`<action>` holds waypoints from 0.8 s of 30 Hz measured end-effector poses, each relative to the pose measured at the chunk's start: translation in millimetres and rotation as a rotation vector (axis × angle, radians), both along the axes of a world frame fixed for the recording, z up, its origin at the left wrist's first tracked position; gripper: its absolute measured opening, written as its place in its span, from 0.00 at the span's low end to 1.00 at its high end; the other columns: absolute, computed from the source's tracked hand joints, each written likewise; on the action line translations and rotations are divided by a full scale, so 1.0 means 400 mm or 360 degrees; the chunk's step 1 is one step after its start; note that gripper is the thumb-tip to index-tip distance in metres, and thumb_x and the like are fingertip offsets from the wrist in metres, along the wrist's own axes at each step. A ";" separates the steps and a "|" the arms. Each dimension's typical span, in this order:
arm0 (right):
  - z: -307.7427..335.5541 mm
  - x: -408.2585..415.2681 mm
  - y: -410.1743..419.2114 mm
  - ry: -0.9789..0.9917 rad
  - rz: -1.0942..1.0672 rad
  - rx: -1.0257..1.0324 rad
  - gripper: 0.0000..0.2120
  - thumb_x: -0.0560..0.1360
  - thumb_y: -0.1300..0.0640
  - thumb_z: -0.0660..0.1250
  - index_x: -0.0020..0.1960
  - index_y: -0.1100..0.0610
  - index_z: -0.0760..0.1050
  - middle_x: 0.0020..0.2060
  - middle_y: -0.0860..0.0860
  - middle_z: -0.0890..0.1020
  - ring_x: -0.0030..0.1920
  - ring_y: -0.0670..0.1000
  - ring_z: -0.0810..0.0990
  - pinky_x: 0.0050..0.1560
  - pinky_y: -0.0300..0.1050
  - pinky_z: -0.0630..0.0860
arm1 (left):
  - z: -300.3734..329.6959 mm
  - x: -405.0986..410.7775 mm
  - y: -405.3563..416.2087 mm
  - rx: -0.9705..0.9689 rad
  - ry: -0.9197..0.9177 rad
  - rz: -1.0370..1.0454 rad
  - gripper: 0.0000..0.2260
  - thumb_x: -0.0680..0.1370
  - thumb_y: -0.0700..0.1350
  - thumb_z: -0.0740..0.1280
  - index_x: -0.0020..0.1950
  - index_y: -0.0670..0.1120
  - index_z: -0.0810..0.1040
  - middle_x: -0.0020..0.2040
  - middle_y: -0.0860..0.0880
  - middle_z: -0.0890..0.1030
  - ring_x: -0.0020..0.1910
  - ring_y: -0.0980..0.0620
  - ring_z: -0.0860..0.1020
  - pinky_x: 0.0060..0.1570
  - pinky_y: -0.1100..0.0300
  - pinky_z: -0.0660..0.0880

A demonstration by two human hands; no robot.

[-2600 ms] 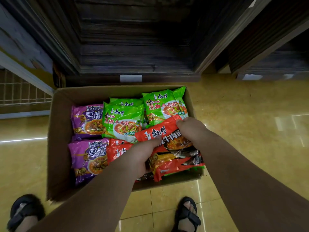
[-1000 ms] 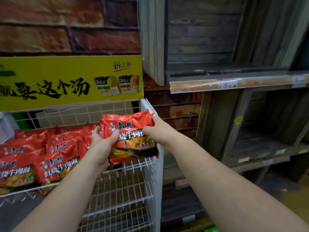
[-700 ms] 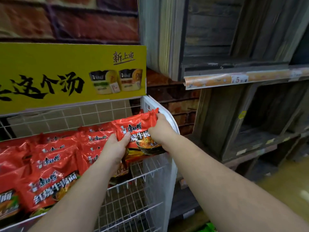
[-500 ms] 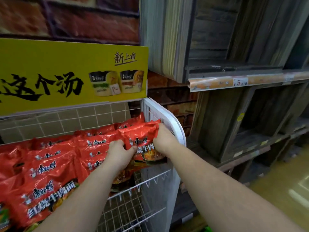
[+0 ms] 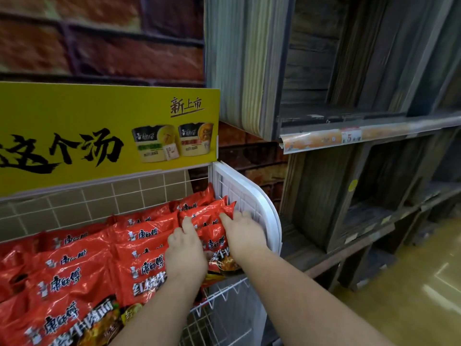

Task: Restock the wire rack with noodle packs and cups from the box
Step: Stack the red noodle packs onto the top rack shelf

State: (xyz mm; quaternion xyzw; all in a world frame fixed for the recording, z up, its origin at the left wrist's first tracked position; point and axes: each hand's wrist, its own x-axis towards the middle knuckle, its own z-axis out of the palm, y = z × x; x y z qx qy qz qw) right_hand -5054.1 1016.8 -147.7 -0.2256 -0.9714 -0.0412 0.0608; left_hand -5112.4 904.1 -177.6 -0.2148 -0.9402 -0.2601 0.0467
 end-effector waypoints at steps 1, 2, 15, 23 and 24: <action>0.002 0.005 -0.004 0.0032 0.0009 0.0019 0.33 0.75 0.62 0.66 0.77 0.52 0.57 0.69 0.61 0.67 0.67 0.62 0.67 0.59 0.55 0.76 | -0.003 0.000 0.001 -0.0083 0.0095 0.0008 0.44 0.69 0.55 0.77 0.76 0.46 0.54 0.64 0.44 0.70 0.63 0.45 0.71 0.56 0.54 0.75; 0.002 0.011 -0.004 0.0085 0.0031 0.0063 0.31 0.74 0.62 0.67 0.74 0.53 0.60 0.68 0.60 0.66 0.66 0.61 0.67 0.59 0.54 0.76 | -0.005 0.000 0.003 -0.0163 0.0180 0.0012 0.44 0.70 0.56 0.76 0.76 0.47 0.54 0.64 0.44 0.68 0.63 0.46 0.70 0.54 0.55 0.75; -0.053 0.020 0.024 -0.0210 0.0084 -0.0471 0.34 0.70 0.49 0.75 0.68 0.59 0.63 0.63 0.60 0.68 0.62 0.62 0.71 0.63 0.58 0.72 | 0.000 -0.003 0.016 -0.0424 0.0211 -0.0402 0.34 0.69 0.49 0.77 0.67 0.52 0.61 0.62 0.45 0.63 0.56 0.44 0.73 0.50 0.54 0.76; -0.048 -0.044 0.032 -0.0143 0.0085 -0.0464 0.32 0.71 0.55 0.76 0.68 0.58 0.63 0.64 0.60 0.67 0.64 0.61 0.69 0.65 0.57 0.71 | -0.005 -0.041 0.019 -0.0398 0.0268 -0.0370 0.32 0.74 0.36 0.69 0.72 0.52 0.58 0.61 0.45 0.63 0.55 0.45 0.72 0.47 0.56 0.76; -0.047 -0.048 0.033 -0.0169 0.0078 -0.0455 0.32 0.71 0.54 0.75 0.69 0.58 0.63 0.64 0.60 0.67 0.64 0.61 0.69 0.65 0.57 0.70 | -0.008 -0.040 0.020 -0.0396 0.0258 -0.0361 0.32 0.74 0.37 0.69 0.73 0.52 0.58 0.61 0.45 0.64 0.56 0.45 0.72 0.47 0.55 0.76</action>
